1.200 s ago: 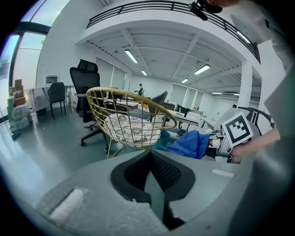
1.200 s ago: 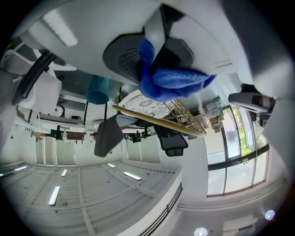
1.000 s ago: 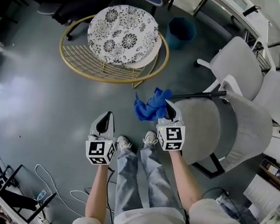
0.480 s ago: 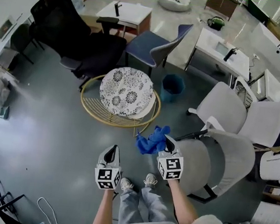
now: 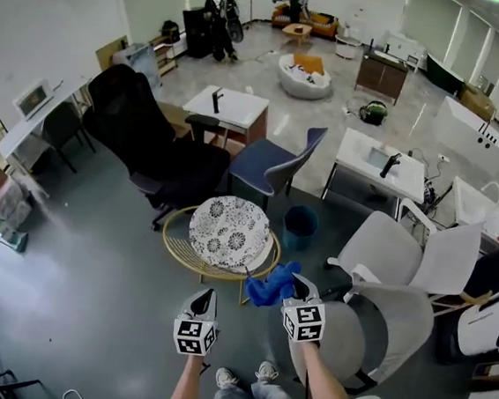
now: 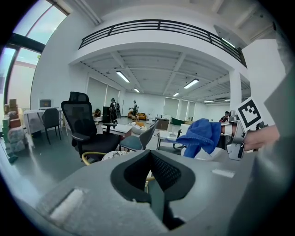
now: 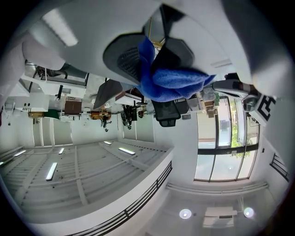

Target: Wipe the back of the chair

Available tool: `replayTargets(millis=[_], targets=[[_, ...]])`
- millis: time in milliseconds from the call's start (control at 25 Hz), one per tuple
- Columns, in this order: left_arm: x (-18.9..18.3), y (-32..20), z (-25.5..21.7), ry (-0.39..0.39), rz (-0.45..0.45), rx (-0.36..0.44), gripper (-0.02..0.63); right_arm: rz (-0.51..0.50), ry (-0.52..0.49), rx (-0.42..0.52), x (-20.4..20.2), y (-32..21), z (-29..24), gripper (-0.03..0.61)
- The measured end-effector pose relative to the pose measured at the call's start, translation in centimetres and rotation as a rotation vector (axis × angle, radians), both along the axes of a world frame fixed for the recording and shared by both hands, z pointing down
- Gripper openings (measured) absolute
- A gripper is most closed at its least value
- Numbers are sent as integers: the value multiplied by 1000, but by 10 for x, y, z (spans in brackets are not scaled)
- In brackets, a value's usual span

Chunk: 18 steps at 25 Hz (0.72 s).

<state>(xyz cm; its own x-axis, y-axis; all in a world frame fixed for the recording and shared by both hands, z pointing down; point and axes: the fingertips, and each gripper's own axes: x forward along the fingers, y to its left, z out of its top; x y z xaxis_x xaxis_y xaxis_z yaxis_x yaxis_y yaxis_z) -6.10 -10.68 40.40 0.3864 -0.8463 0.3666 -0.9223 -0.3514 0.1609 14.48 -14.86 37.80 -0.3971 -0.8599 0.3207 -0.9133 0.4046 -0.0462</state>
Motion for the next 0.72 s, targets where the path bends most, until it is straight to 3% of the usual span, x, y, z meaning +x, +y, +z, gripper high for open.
replayTargets(millis=[720], targets=[[-39, 3, -83, -40, -43, 97, 3, -23, -21, 64, -16, 6, -73, 51]])
